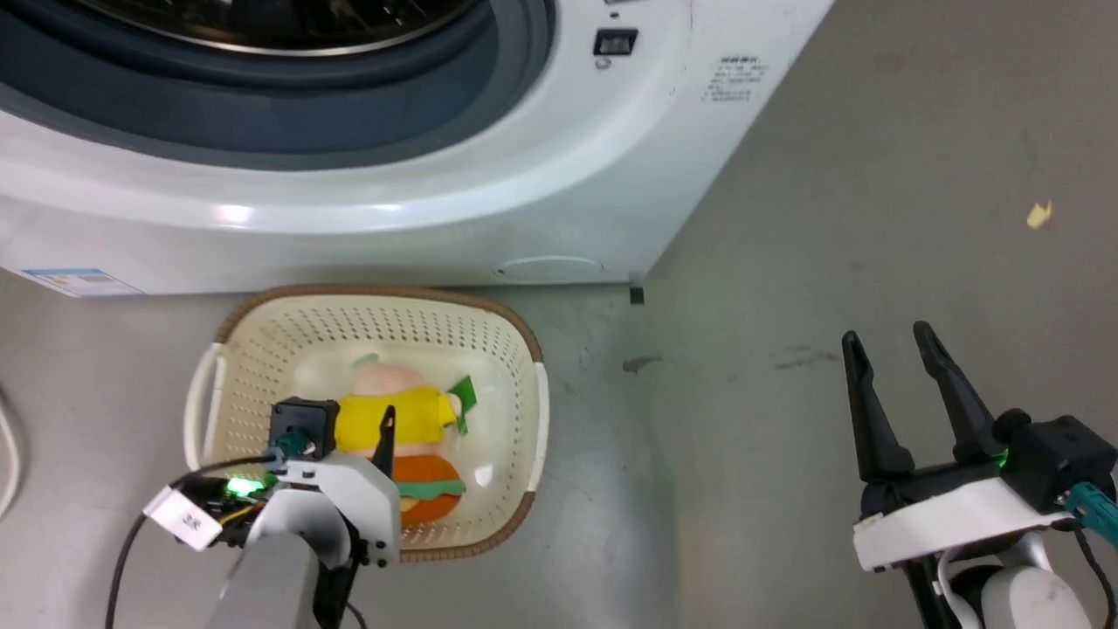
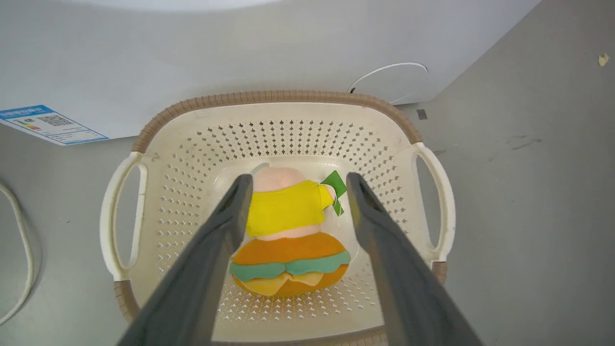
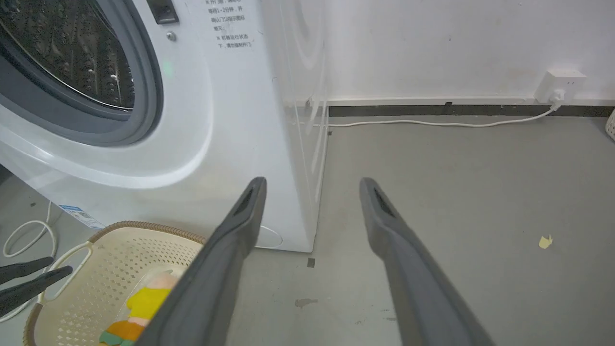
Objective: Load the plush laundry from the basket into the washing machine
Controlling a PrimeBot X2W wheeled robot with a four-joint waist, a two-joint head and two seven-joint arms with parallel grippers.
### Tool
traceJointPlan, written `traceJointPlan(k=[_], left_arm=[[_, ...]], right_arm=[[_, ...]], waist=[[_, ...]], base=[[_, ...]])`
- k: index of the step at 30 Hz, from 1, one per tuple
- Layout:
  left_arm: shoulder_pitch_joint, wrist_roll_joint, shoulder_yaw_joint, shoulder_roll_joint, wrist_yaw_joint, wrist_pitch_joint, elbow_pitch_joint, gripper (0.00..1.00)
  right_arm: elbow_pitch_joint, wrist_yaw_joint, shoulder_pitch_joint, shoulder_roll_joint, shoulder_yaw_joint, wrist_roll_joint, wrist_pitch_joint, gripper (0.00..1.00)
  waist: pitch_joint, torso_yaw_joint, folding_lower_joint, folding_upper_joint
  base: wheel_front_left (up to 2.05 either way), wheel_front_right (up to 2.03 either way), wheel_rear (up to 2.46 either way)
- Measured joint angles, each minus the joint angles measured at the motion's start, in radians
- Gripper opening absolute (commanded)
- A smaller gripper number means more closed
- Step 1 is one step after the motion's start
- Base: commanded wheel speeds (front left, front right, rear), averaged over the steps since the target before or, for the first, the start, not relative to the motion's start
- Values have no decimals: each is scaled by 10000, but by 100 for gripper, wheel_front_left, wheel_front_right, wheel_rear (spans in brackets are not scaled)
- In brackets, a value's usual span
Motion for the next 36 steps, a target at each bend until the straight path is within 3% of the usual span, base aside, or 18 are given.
traceJointPlan(k=[21,36], left_arm=[[-2302,-378,-483,895,90,1411,2784,100],[-4094,-656,-863,1254,522,2245,4401,100]], right_arm=[[-213,0,-530,0,784,464,-431,100],[-633,0,-615,0,826,953,-748,100]], waist=[[2241,-944,0,0],[3729,-1320,-1,0]], base=[[0,0,0],[0,0,0]])
